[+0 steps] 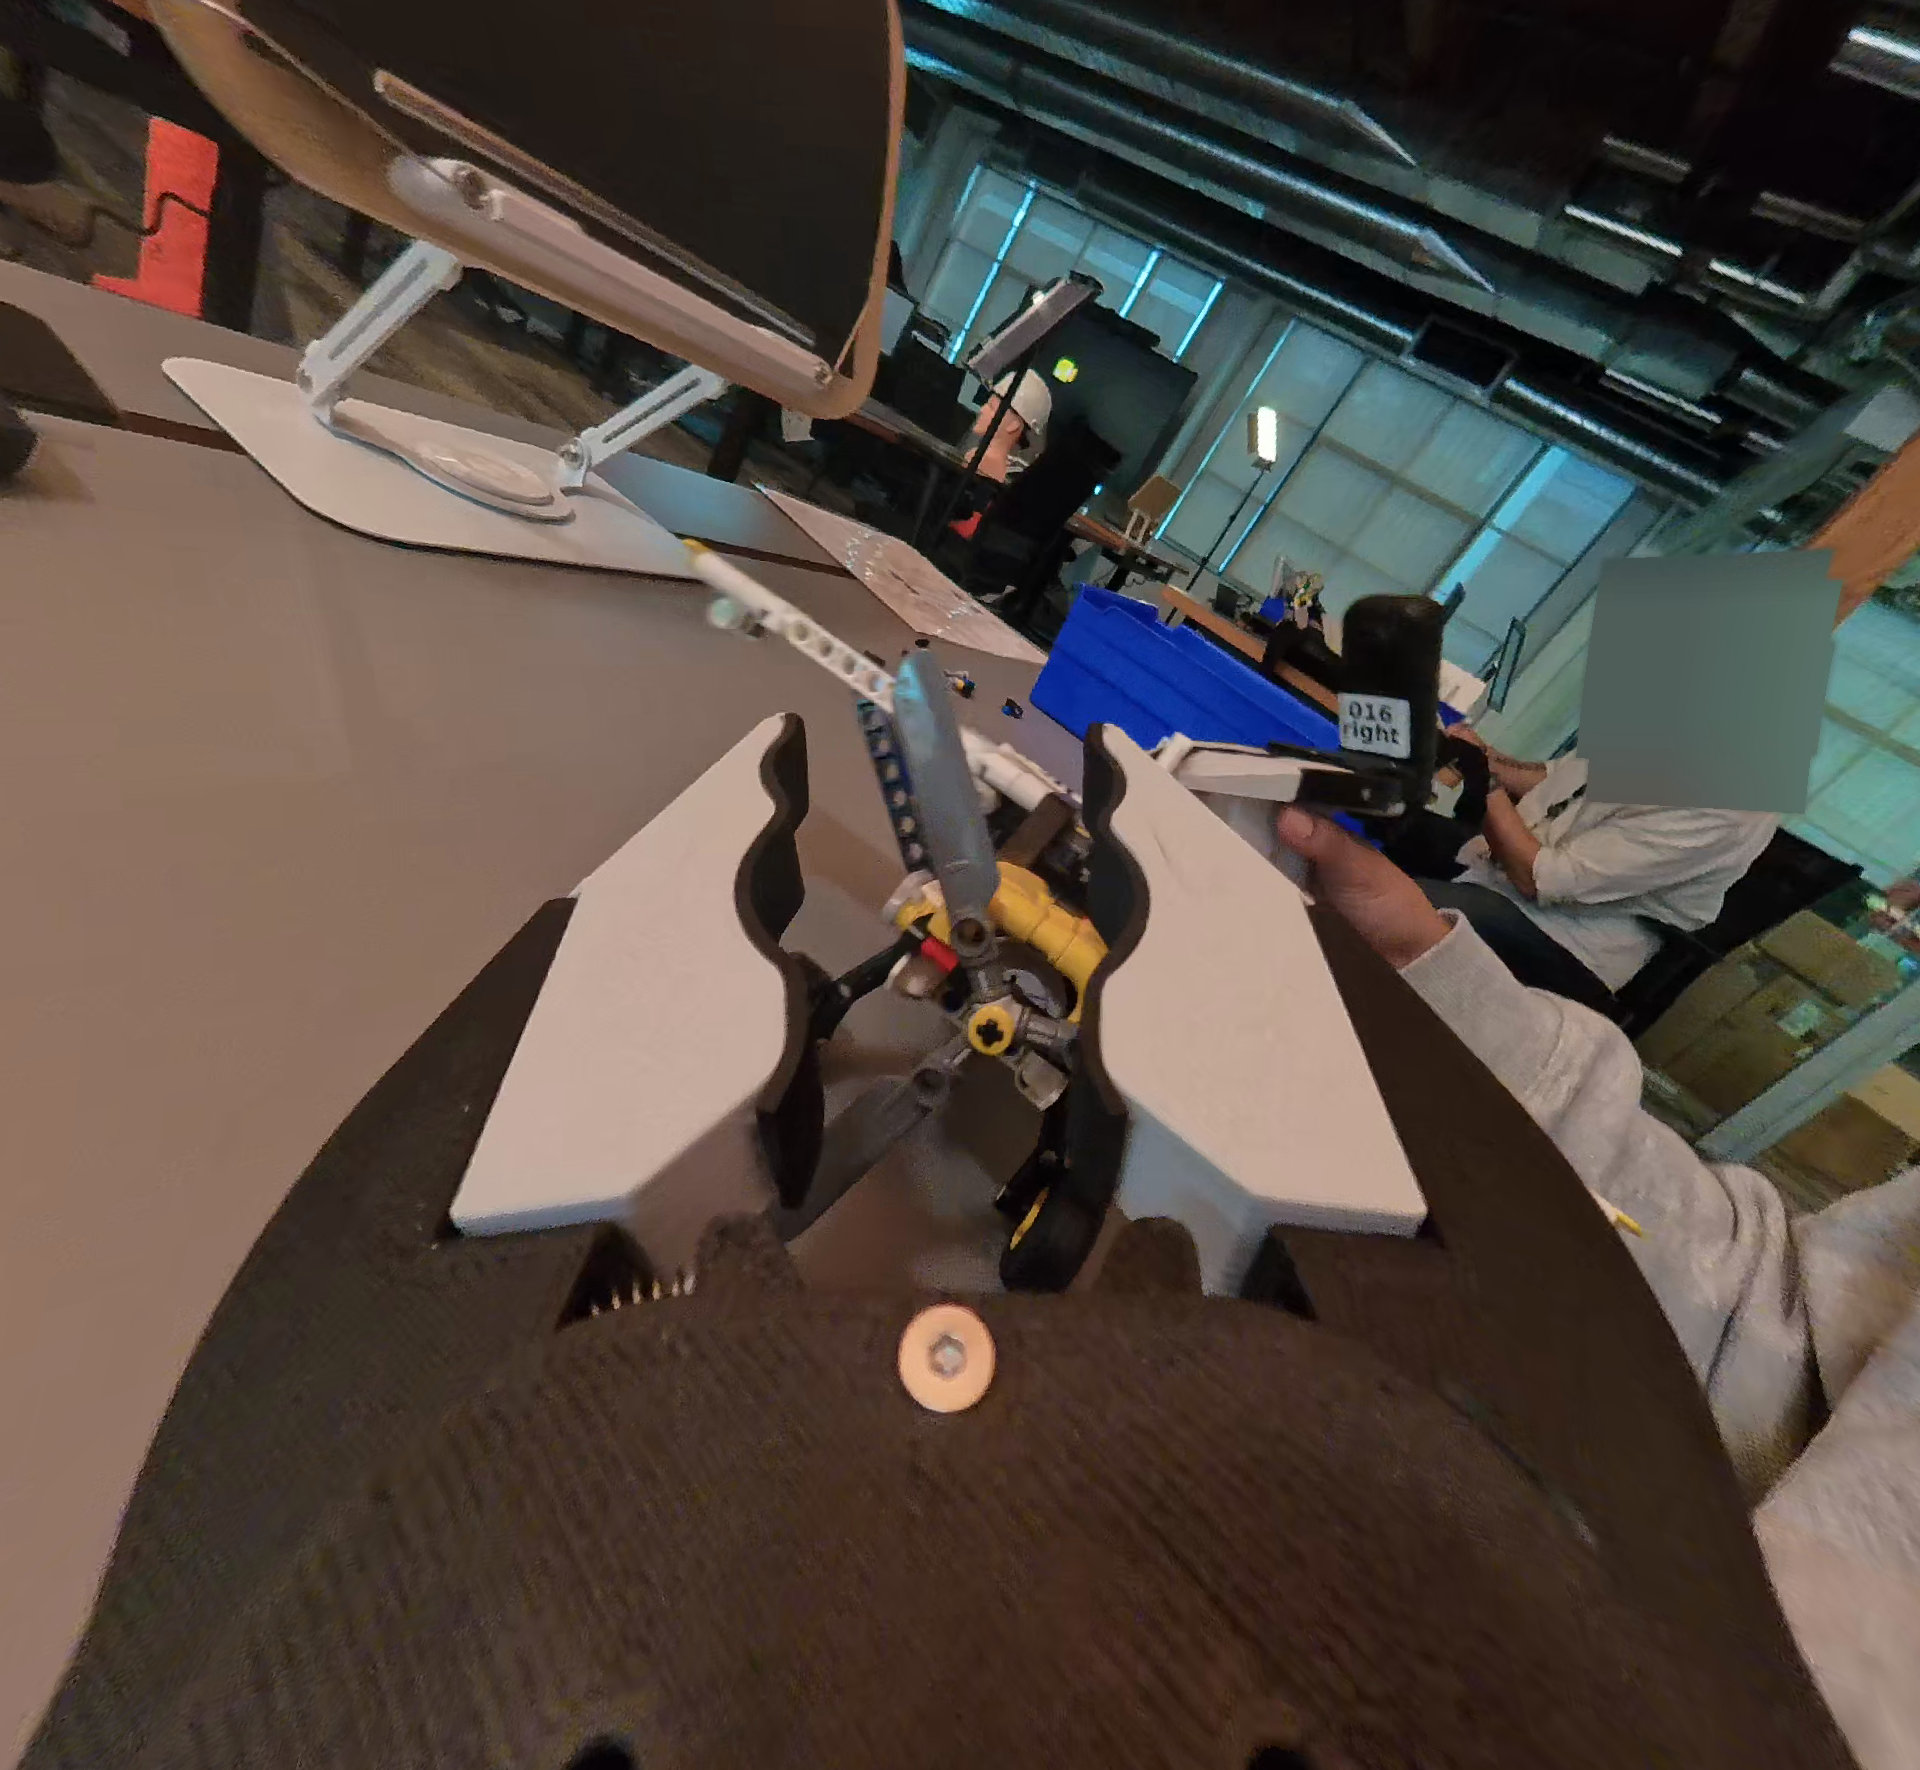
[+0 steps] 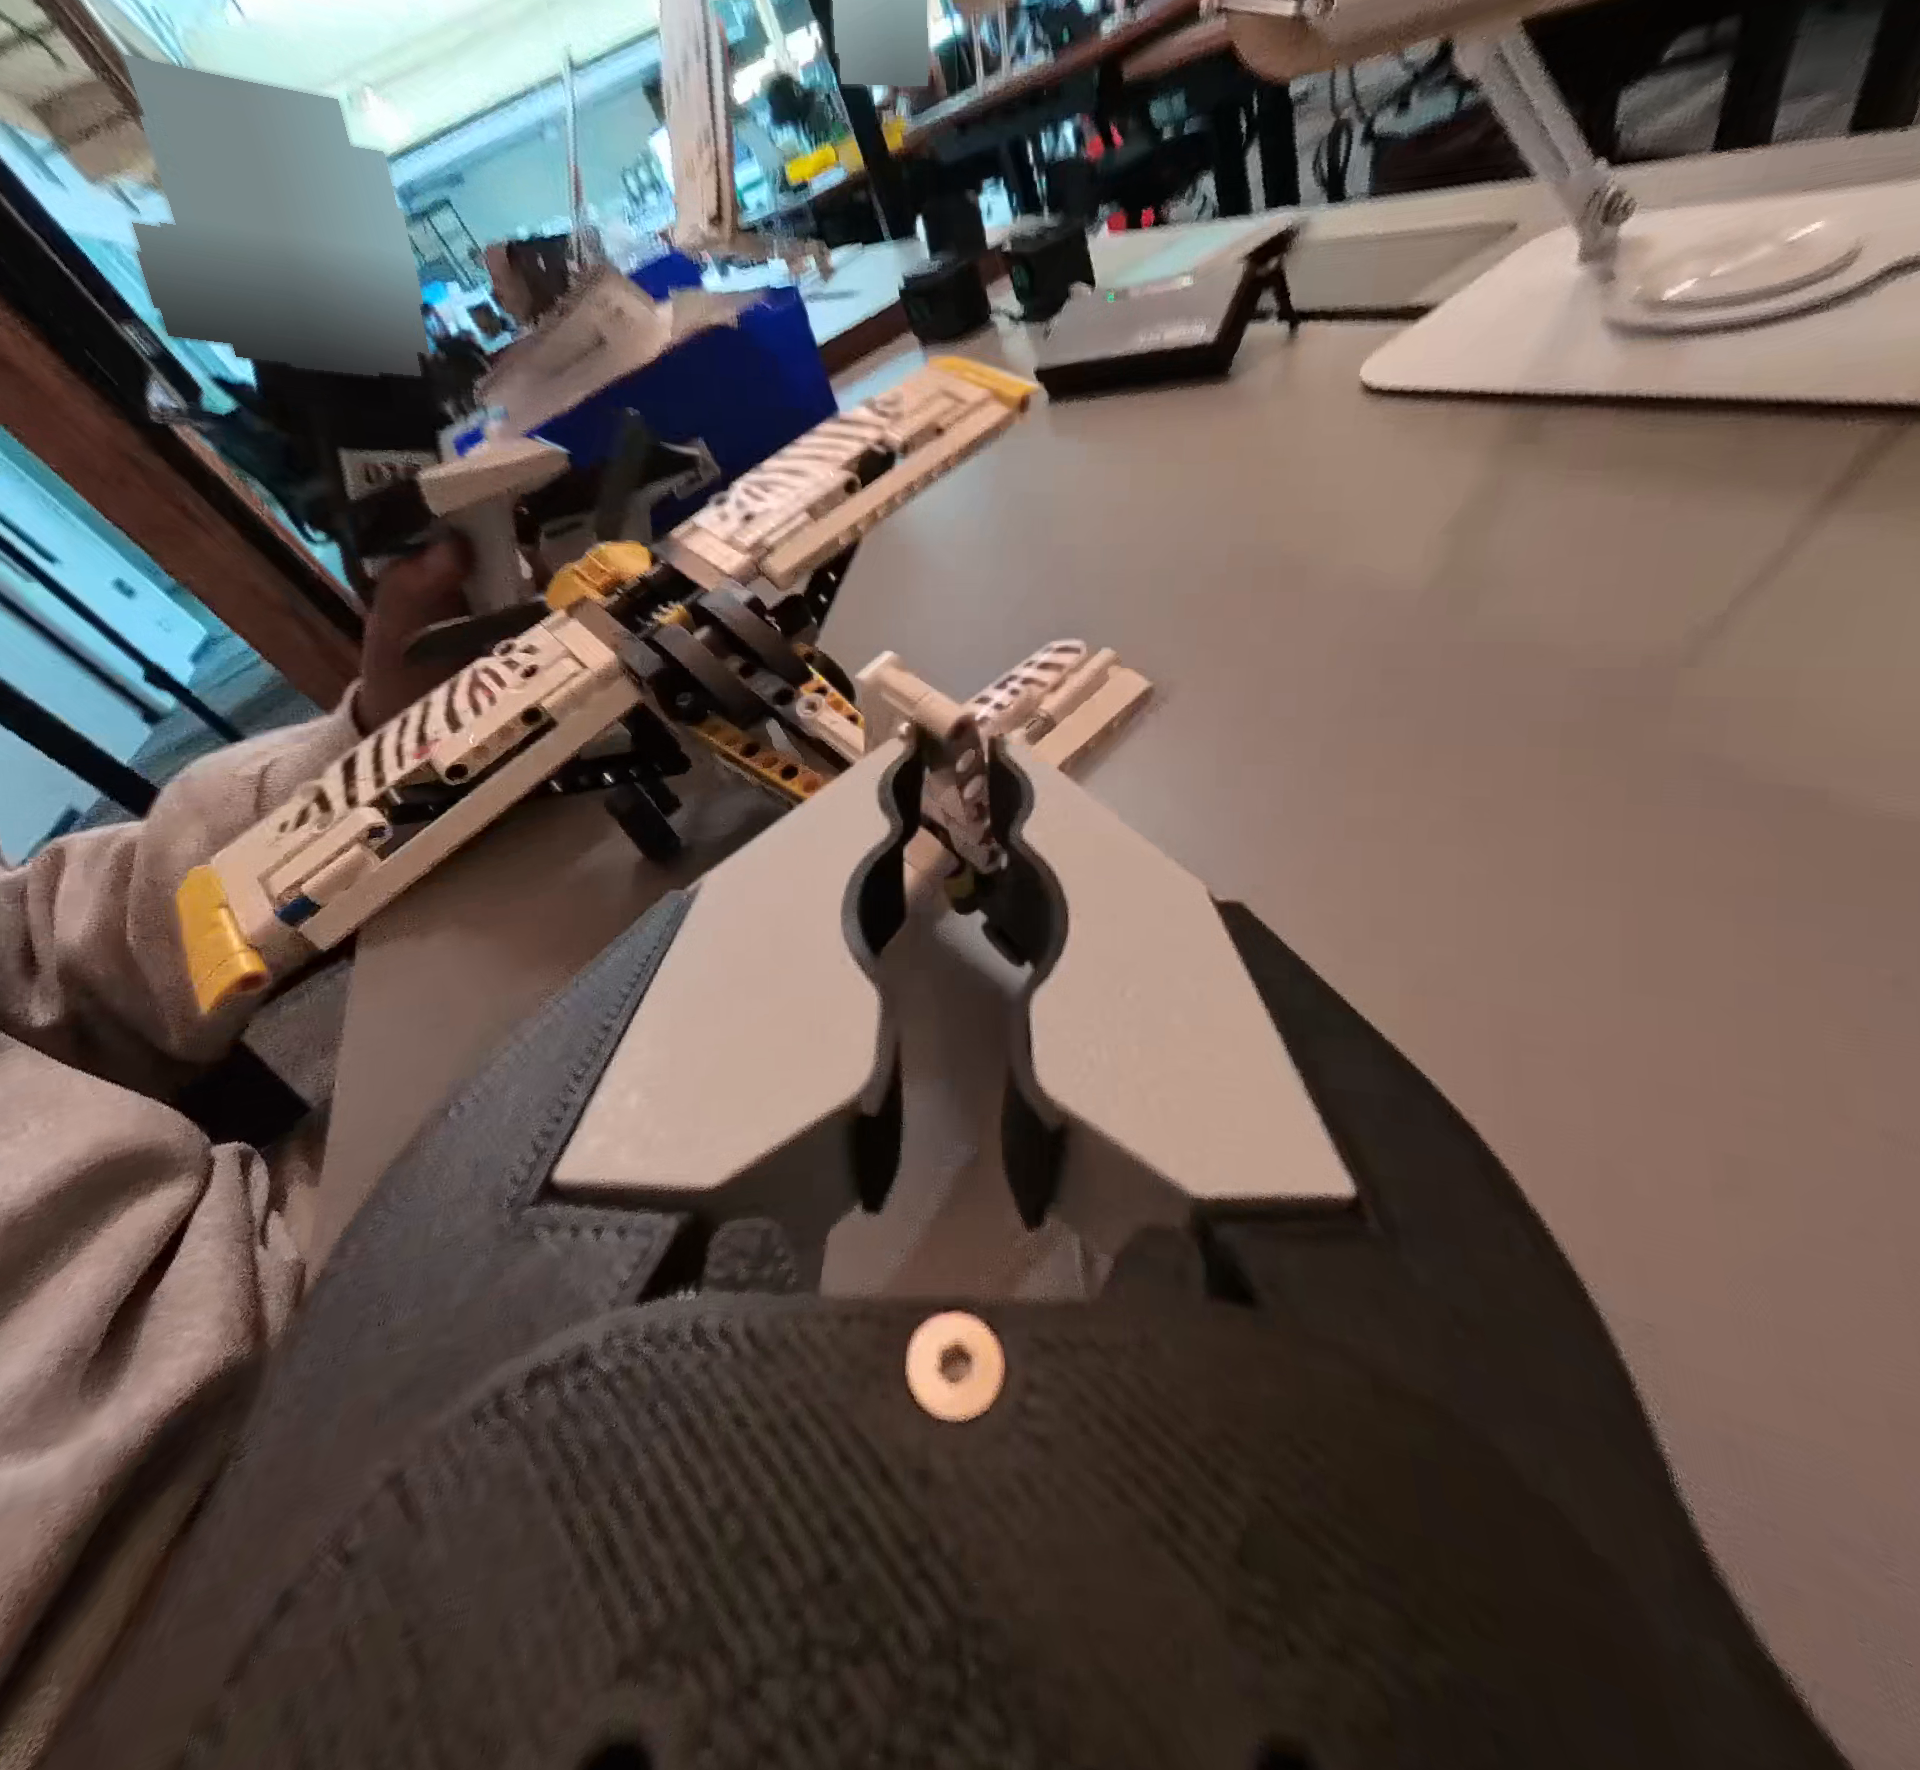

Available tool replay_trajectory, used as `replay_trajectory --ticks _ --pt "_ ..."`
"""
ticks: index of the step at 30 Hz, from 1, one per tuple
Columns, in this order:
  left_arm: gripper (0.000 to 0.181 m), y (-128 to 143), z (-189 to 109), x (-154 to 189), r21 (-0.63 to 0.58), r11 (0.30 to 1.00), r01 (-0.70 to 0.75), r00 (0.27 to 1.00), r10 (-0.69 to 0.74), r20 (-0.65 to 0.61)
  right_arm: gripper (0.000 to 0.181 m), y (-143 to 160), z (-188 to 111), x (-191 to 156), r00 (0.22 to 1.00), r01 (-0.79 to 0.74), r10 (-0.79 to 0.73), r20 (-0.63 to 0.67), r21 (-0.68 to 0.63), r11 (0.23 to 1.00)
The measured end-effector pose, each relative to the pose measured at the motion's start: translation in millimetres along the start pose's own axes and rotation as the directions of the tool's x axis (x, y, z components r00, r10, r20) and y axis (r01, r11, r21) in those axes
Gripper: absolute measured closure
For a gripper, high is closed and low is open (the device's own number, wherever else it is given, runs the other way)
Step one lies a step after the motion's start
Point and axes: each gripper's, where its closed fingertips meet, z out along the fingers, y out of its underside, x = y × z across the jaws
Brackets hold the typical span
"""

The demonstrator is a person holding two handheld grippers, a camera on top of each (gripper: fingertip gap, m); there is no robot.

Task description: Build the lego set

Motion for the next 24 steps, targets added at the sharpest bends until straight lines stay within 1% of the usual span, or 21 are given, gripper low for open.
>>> replay_trajectory --ticks 3,5,7,8,10,12,16,19,24 --pt "0.124 -3 -2 -6 0.017 1.0 0.019 1.0 -0.019 0.024 0.172 -6 -13 4 0.998 0.025 -0.021 -0.064 0.064 0.998" --pt "0.123 -7 -4 -9 0.035 0.999 0.004 0.999 -0.005 0.048 0.172 -11 -20 1 0.994 0.077 -0.069 -0.084 0.103 0.992" --pt "0.122 -8 -5 -10 0.044 0.999 -0.011 0.998 0.009 0.065 0.173 -13 -22 0 0.98 0.158 -0.143 -0.139 0.106 0.982" --pt "0.122 -8 -5 -10 0.042 0.999 -0.015 0.998 0.012 0.066 0.174 -13 -23 1 0.96 0.227 -0.207 -0.188 0.09 0.97" --pt "0.121 -7 -4 -9 0.036 0.999 -0.017 0.998 0.014 0.064 0.173 -12 -21 4 0.89 0.37 -0.349 -0.295 0.018 0.929" --pt "0.121 -6 -4 -8 0.032 0.999 -0.017 0.998 0.015 0.06 0.172 -5 -17 8 0.838 0.428 -0.421 -0.347 -0.058 0.902" --pt "0.121 -5 -3 -7 0.028 1.0 -0.011 0.998 0.01 0.055 0.17 9 -9 14 0.842 0.394 -0.42 -0.338 -0.146 0.907" --pt "0.121 -5 -3 -8 0.029 1.0 -0.011 0.998 0.009 0.059 0.17 7 -12 17 0.827 0.402 -0.426 -0.367 -0.144 0.904" --pt "0.122 -4 -2 -9 0.02 0.999 -0.025 0.998 0.024 0.066 0.169 7 -14 20 0.823 0.395 -0.418 -0.383 -0.143 0.908"
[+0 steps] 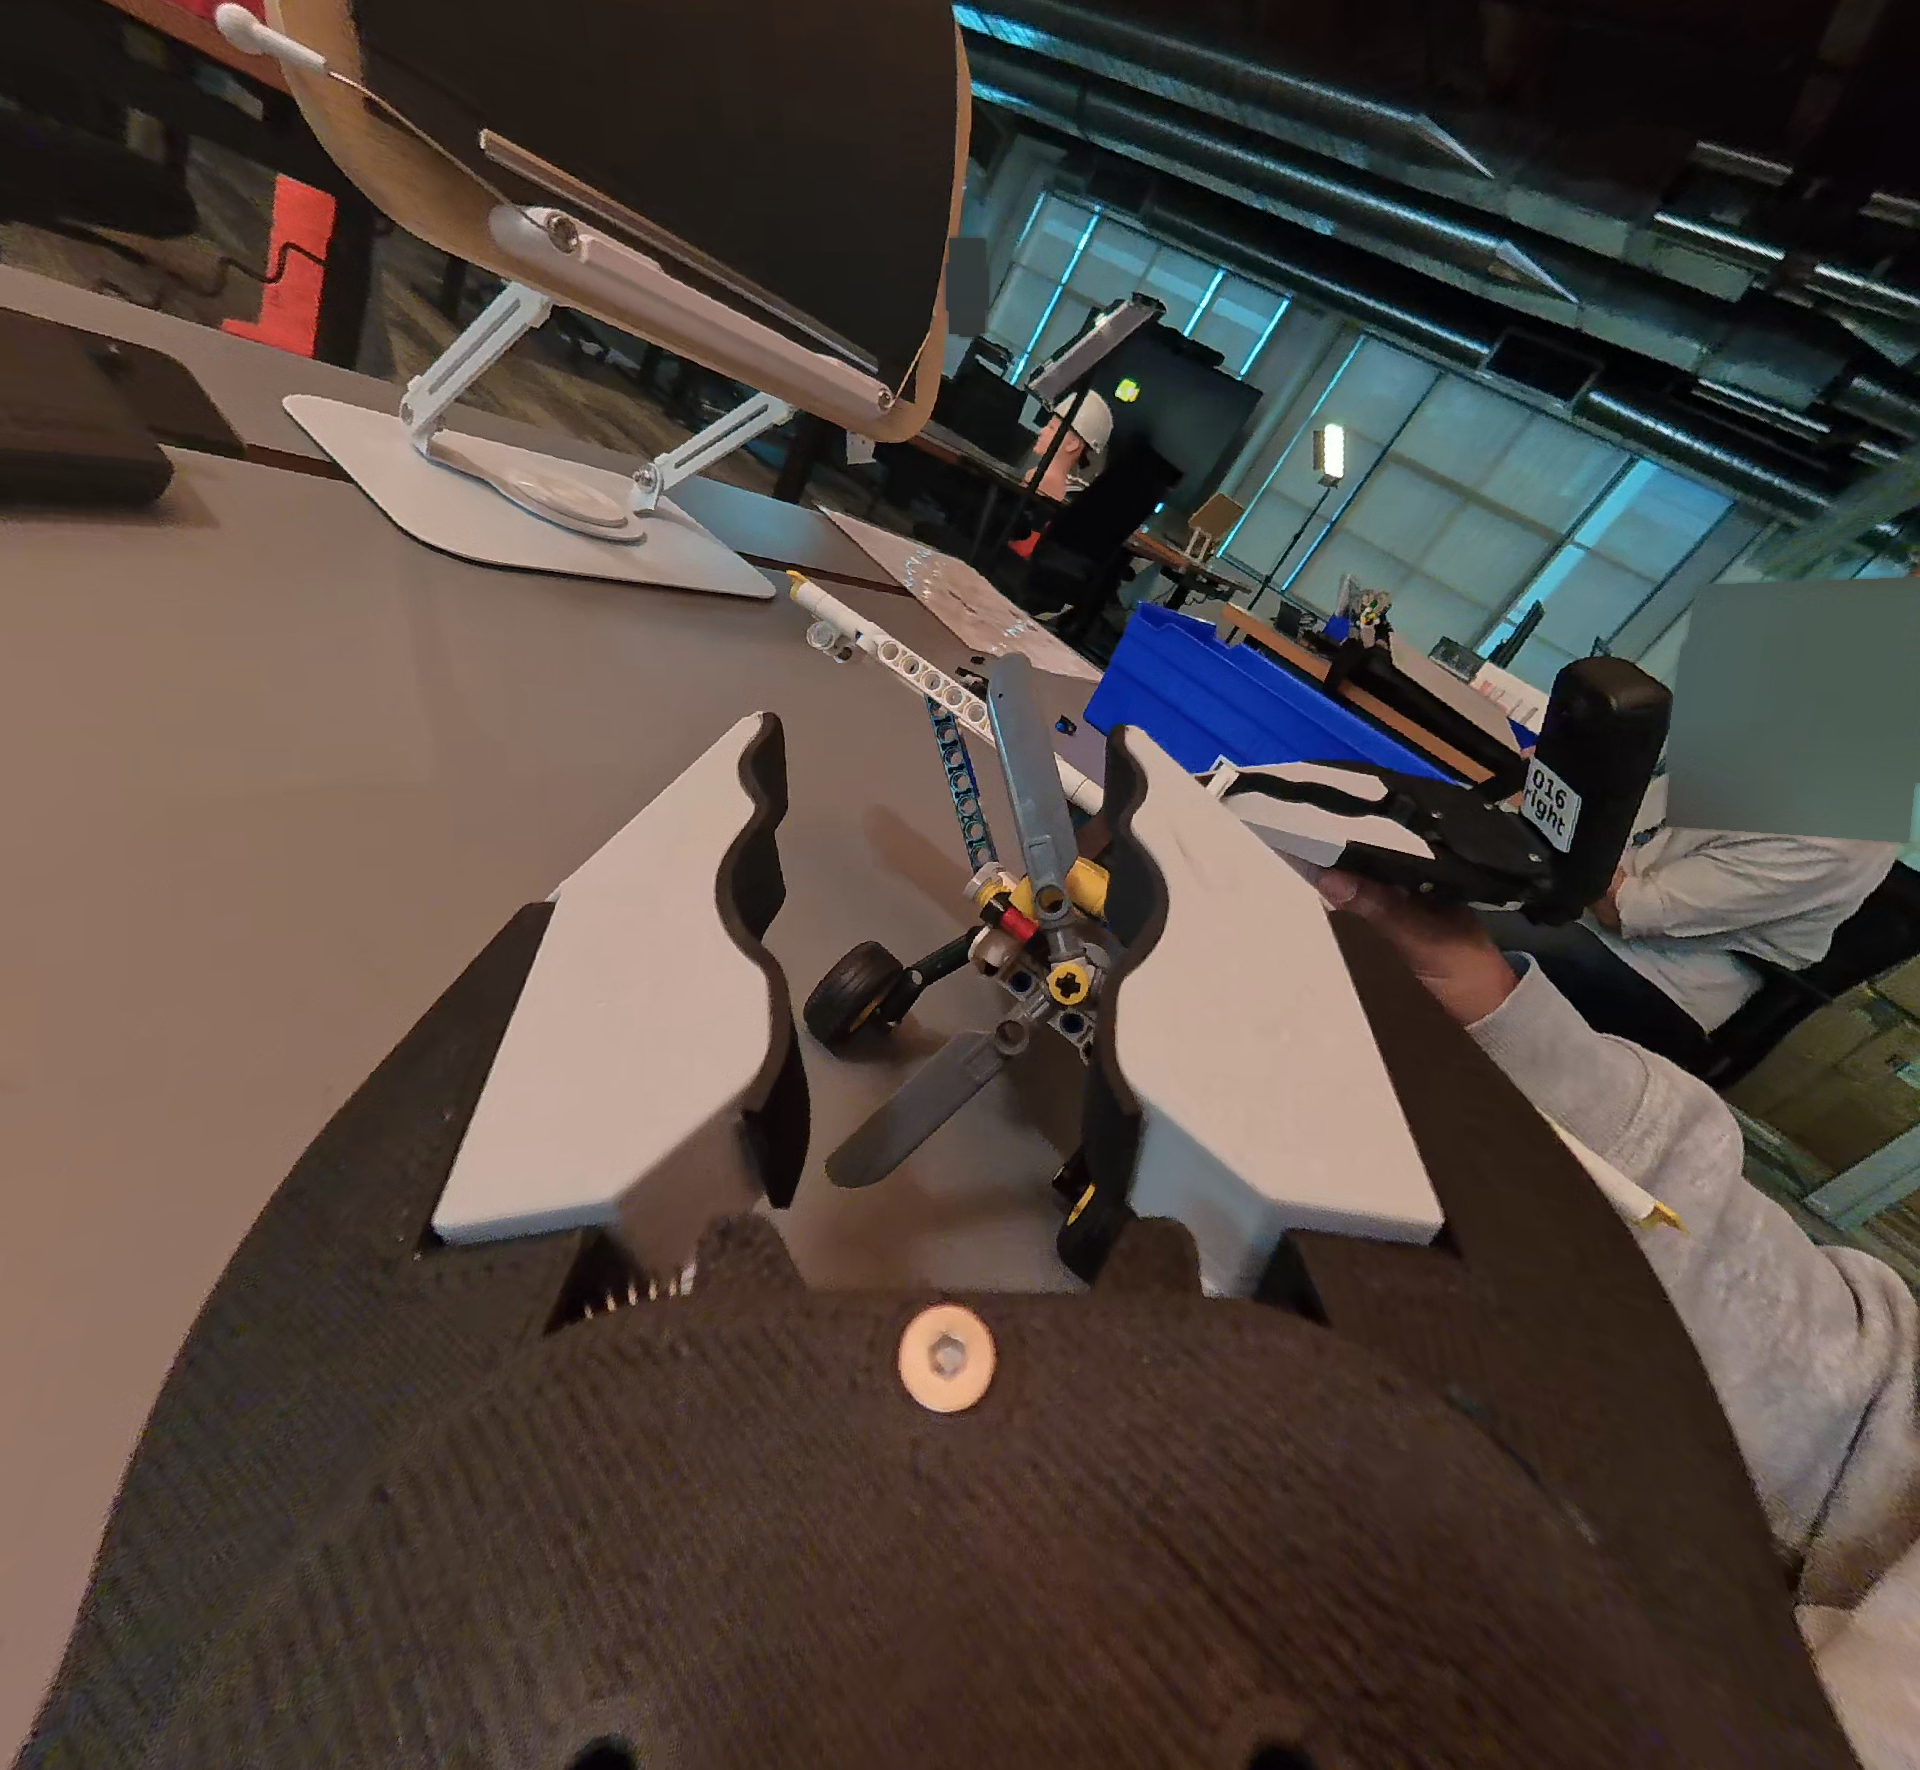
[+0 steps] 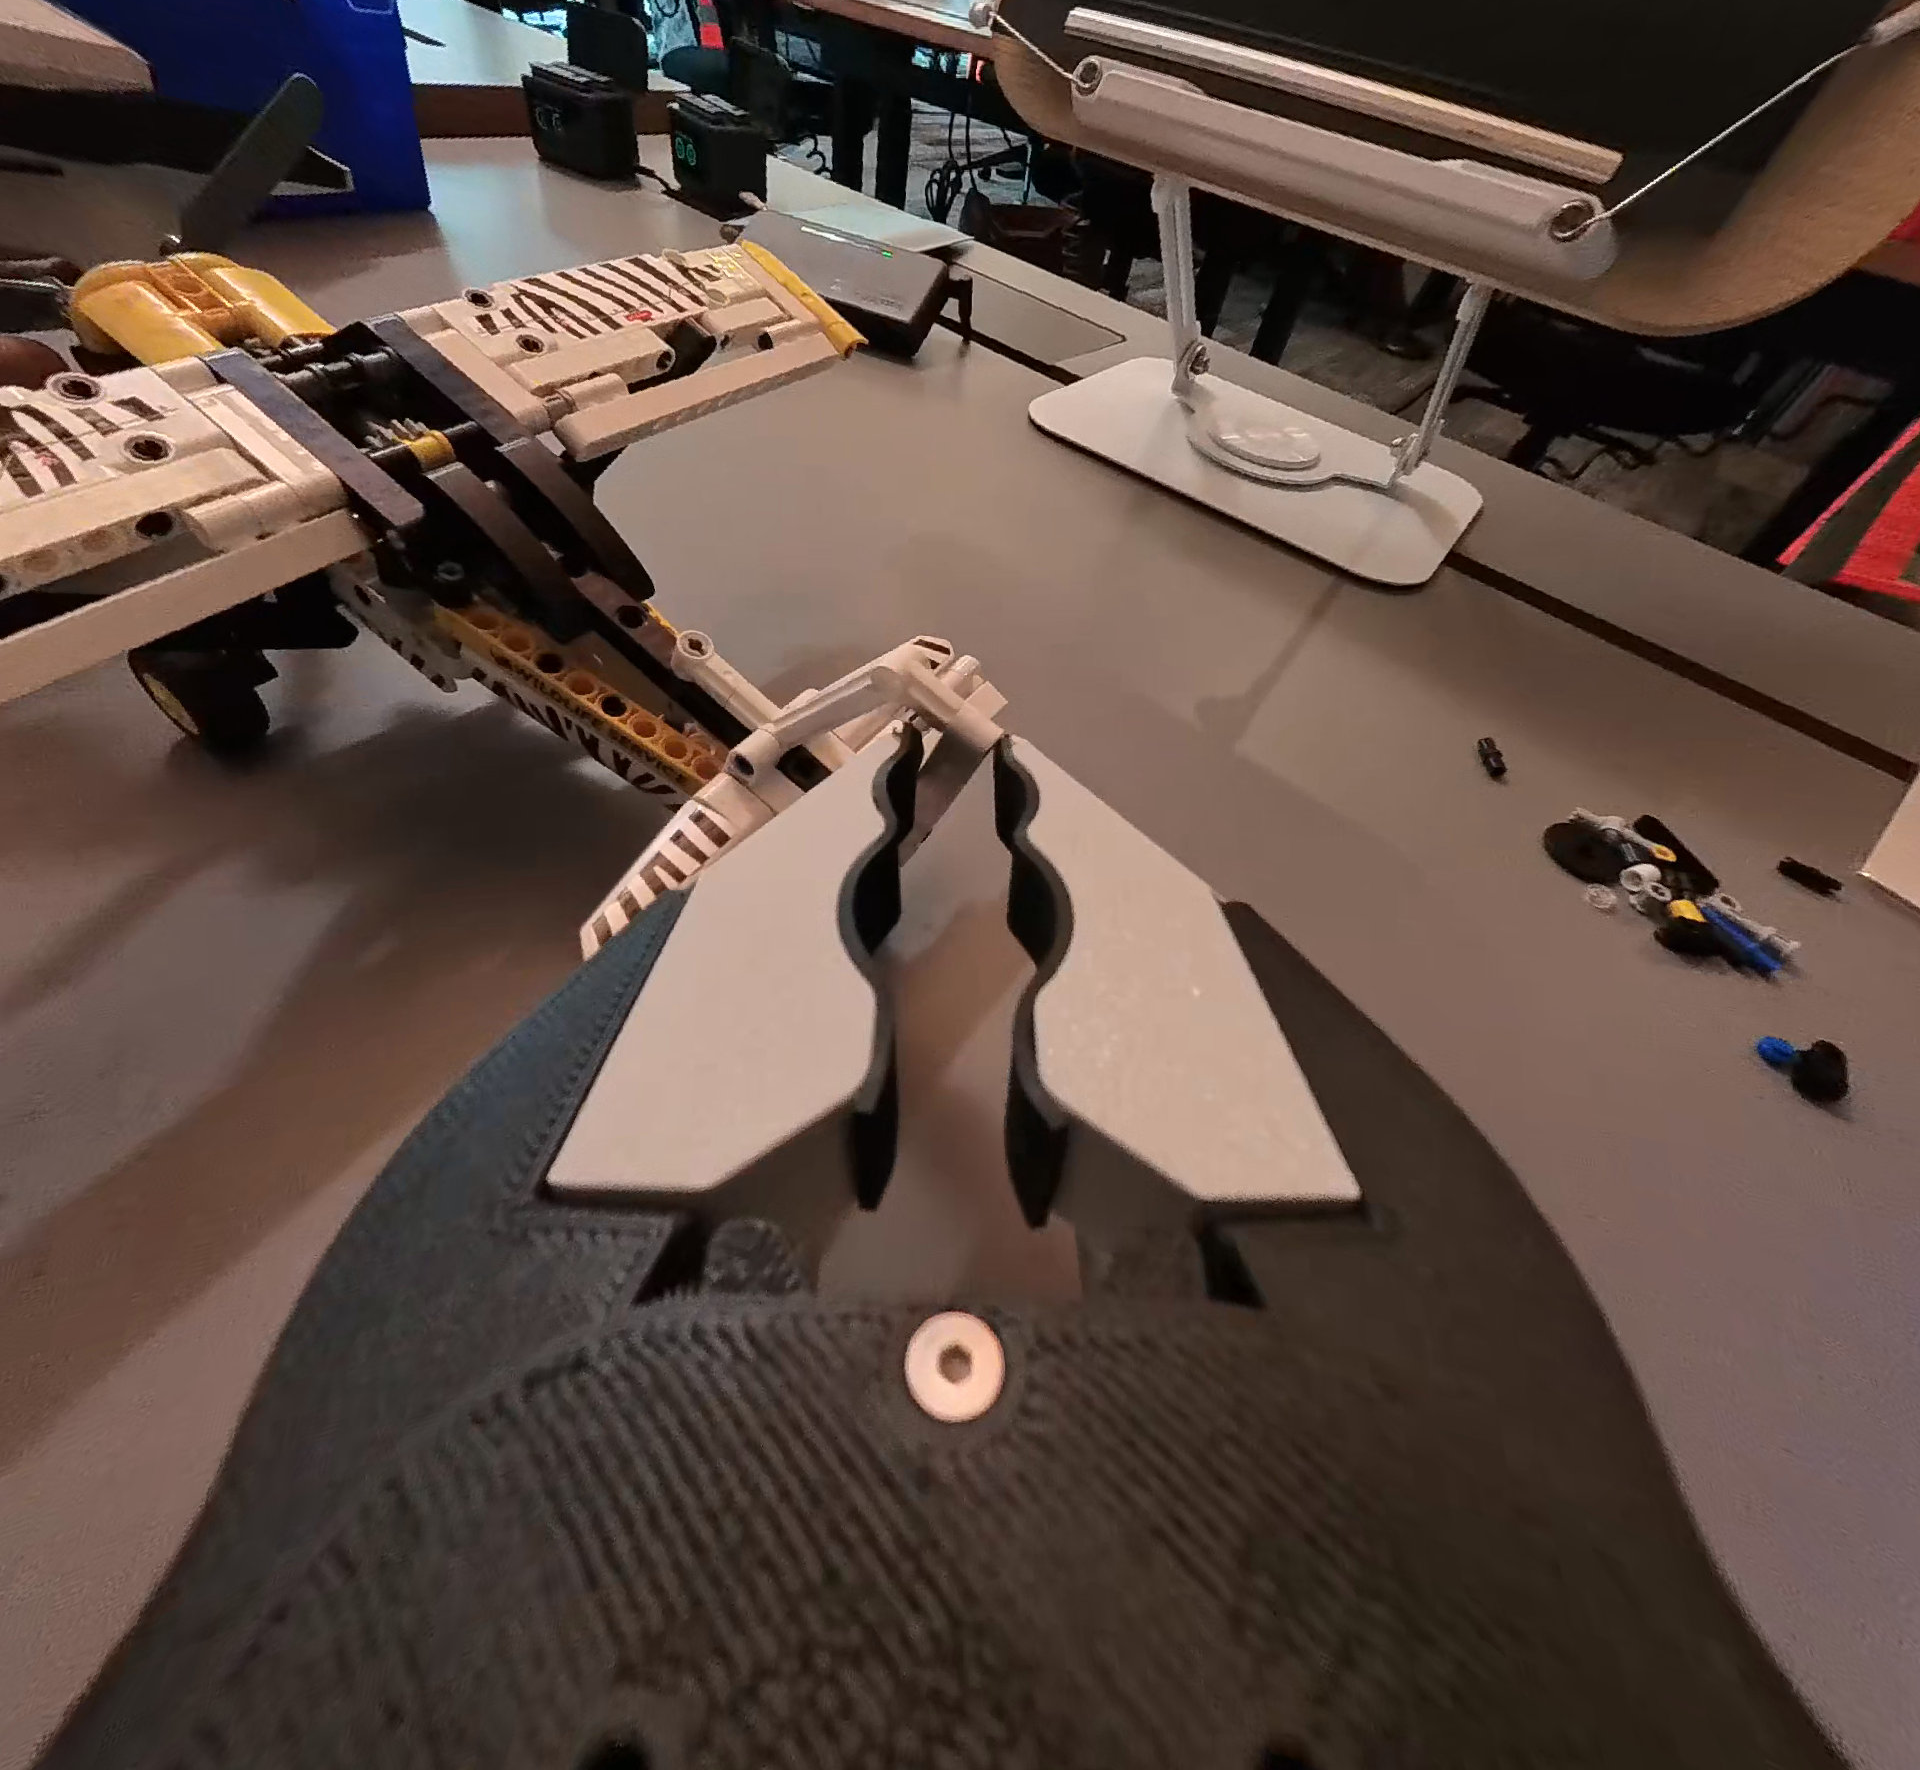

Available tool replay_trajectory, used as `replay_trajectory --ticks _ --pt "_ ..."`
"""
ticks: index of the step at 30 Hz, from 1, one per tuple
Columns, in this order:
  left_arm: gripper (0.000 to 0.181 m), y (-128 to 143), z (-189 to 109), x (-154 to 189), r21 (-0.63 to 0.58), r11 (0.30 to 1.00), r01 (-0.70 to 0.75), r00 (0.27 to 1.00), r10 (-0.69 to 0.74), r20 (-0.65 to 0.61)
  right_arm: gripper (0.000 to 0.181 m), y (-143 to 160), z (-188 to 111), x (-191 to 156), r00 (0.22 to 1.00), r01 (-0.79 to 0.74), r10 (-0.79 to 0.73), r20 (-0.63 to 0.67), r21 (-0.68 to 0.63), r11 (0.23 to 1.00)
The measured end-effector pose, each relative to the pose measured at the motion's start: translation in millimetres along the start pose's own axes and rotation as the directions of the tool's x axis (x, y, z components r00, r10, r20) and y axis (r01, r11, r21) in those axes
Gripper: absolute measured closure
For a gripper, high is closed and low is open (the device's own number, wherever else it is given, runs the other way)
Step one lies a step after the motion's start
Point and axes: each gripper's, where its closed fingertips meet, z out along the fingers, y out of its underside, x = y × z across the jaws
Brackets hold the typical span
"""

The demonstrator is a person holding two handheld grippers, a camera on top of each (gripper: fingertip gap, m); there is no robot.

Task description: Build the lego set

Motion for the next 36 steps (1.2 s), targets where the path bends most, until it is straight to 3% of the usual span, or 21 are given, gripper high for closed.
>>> replay_trajectory --ticks 5,12,18,23,27,30,33,36 --pt "0.122 3 2 2 -0.017 1.0 -0.022 1.0 0.022 0.001 0.165 0 0 3 1.0 0.01 -0.01 -0.027 0.003 1.0" --pt "0.123 3 2 2 -0.019 0.999 -0.03 1.0 0.03 0.001 0.13 -6 -9 19 0.995 -0.035 0.04 -0.089 0.052 0.998" --pt "0.124 -3 -3 2 0.011 0.997 -0.072 0.997 0.072 0.023 0.104 -19 -31 28 0.978 0.021 -0.014 -0.206 0.032 0.999" --pt "0.123 -5 -5 5 0.02 0.995 -0.097 0.995 0.097 0.018 0.087 -22 -60 25 0.962 -0.094 0.095 -0.258 0.014 0.995" --pt "0.115 -5 -3 -1 0.007 0.994 -0.109 0.993 0.109 0.043 0.074 -32 -92 -22 0.959 -0.15 0.168 -0.228 0.093 0.984" --pt "0.105 -2 4 -9 -0.017 1.0 0.016 1.0 -0.016 0.005 0.08 -52 -97 -111 0.982 -0.163 0.178 -0.061 0.194 0.967" --pt "0.101 17 11 2 -0.133 0.981 0.143 0.982 -0.158 -0.106 0.096 -48 -77 -189 1.0 0.025 -0.025 -0.001 0.117 0.993" --pt "0.109 31 13 10 -0.224 0.962 0.155 0.976 -0.185 -0.118 0.12 -42 -55 -195 0.967 0.235 -0.231 -0.111 0.023 0.972"
